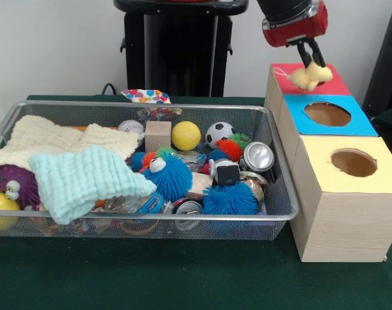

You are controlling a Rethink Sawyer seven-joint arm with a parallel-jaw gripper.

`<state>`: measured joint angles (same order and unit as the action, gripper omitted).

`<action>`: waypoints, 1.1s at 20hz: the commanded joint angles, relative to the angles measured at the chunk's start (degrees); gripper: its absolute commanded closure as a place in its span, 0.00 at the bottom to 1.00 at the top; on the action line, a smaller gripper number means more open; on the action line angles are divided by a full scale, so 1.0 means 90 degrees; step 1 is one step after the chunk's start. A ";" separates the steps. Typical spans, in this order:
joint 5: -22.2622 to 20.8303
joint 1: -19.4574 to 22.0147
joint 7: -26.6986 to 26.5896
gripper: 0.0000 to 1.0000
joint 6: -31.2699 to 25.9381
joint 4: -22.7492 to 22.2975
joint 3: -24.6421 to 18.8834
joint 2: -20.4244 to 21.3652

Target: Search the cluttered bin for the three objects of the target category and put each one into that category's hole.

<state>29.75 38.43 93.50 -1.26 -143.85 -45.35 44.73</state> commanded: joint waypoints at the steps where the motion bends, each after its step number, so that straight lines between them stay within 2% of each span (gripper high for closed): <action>1: 0.0331 0.0171 0.2235 1.00 -0.0793 -0.0196 -0.0468 0.0194; 10: 0.0346 0.0170 0.2307 1.00 -0.1139 -0.0277 -0.0422 0.0409; 15: 0.0199 0.0206 0.2366 1.00 -0.0675 -0.0116 -0.0454 -0.0061; 22: 0.0006 0.0318 0.2447 1.00 -0.0254 -0.0037 -0.0621 -0.0371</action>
<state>29.74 39.75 99.24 -7.14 -147.56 -47.37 45.23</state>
